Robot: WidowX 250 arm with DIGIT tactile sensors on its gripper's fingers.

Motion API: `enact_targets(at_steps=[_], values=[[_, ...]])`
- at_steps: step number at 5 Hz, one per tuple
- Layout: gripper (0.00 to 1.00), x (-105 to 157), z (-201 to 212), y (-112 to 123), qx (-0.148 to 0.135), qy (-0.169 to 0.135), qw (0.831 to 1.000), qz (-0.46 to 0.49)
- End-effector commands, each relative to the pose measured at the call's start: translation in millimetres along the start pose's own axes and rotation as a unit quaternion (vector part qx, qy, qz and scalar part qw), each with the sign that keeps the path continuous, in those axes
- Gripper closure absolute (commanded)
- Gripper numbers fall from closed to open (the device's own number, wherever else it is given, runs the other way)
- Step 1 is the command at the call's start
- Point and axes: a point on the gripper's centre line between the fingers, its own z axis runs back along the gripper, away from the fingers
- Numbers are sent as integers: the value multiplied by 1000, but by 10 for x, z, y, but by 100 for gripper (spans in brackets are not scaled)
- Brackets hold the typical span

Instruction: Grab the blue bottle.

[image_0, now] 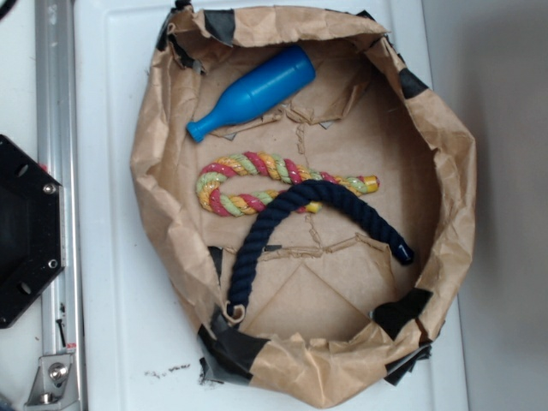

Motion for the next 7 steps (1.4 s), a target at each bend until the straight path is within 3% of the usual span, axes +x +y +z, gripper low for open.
enact_targets(at_steps=[1,2,3,4,5,6,7], values=[[0,0,0,0,0,0,1000,0],[0,438,-427,257,85,-23,989,118],[0,883,-620,345,84,-70,964,242],[0,1251,-838,478,94,-103,942,305],[0,1347,-1210,634,117,-130,927,332],[0,1330,-1465,830,148,-129,921,336],[0,1360,-1561,1065,137,-125,915,359]])
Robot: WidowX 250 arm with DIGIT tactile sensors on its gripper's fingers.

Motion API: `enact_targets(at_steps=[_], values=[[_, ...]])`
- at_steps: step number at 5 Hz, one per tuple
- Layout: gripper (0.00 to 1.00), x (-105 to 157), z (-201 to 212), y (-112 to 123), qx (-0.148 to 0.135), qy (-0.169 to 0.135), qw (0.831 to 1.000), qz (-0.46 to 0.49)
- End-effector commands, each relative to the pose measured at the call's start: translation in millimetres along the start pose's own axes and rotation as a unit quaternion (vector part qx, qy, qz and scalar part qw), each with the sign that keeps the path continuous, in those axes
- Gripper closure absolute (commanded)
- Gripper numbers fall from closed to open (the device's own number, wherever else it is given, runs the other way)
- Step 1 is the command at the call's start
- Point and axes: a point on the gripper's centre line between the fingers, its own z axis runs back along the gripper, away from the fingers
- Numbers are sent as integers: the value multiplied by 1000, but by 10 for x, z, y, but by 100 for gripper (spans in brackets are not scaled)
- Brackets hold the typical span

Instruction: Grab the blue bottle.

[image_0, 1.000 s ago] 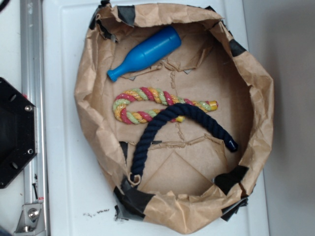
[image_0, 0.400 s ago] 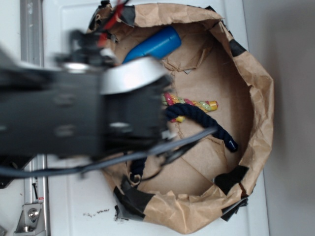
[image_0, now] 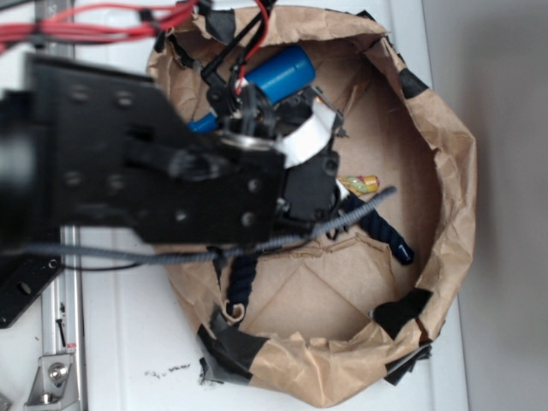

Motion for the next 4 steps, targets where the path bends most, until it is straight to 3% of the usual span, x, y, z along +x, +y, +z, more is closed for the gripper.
enact_targets(at_steps=[1,3,4], values=[[0,331,-165,345,-19,3,999,47],[0,212,-346,757,-13,19,998,57],[0,110,-476,801,6,55,998,20]])
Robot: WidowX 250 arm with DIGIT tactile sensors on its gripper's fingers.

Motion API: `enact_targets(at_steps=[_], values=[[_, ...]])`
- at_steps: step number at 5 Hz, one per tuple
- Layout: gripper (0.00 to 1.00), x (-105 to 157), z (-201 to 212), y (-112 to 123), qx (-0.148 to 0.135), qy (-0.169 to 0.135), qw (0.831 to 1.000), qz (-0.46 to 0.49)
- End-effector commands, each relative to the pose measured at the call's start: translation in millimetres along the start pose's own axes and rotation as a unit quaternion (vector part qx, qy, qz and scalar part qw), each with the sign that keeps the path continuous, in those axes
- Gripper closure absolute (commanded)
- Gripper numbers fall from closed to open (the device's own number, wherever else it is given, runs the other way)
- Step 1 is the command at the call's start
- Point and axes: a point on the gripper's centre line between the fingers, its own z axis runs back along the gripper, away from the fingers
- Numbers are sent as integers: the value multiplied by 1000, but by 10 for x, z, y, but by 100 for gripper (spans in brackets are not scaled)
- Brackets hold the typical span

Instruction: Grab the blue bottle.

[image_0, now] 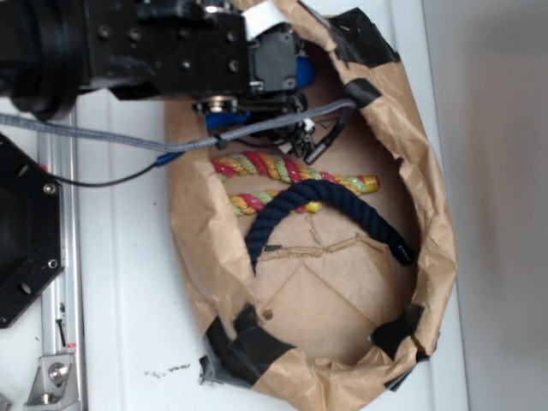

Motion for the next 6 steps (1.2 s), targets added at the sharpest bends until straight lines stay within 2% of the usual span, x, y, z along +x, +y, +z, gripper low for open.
enact_targets(at_steps=[1,2,3,4,5,6], values=[[0,-43,-89,339,47,47,997,-28],[5,-9,-173,275,52,61,996,-49],[100,47,-211,198,74,69,992,-68],[100,63,-69,-14,33,69,991,-110],[100,116,356,-427,-11,33,977,-210],[100,142,677,-639,-66,18,960,-273]])
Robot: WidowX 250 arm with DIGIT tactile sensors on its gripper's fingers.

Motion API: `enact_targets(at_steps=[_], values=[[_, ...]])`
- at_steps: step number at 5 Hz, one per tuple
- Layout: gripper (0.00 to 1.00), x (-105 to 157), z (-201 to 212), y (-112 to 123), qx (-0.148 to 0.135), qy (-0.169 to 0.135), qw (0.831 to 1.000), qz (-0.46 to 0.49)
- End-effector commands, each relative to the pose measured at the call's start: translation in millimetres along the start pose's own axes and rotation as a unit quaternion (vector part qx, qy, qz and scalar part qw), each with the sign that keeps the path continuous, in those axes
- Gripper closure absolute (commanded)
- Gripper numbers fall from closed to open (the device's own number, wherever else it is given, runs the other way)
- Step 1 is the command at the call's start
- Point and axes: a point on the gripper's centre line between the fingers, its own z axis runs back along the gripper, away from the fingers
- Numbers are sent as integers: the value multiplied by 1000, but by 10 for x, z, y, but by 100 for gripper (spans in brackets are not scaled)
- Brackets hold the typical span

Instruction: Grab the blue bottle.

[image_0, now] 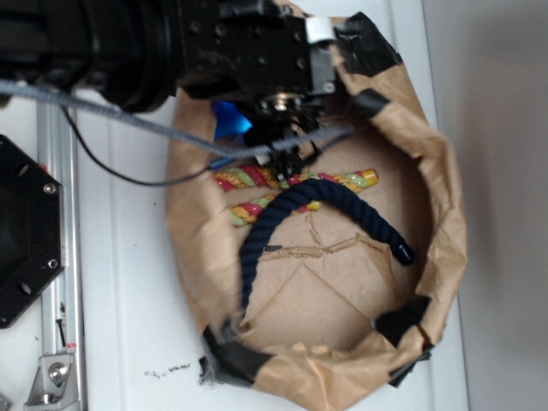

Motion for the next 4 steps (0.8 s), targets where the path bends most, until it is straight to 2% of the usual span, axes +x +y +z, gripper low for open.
enact_targets(at_steps=[1,2,3,4], values=[[100,295,968,-387,-45,-108,982,-151],[100,212,1085,-666,-89,-90,978,-164],[100,130,1195,-938,-67,-93,975,-192],[100,38,1145,-996,-99,-55,978,-177]])
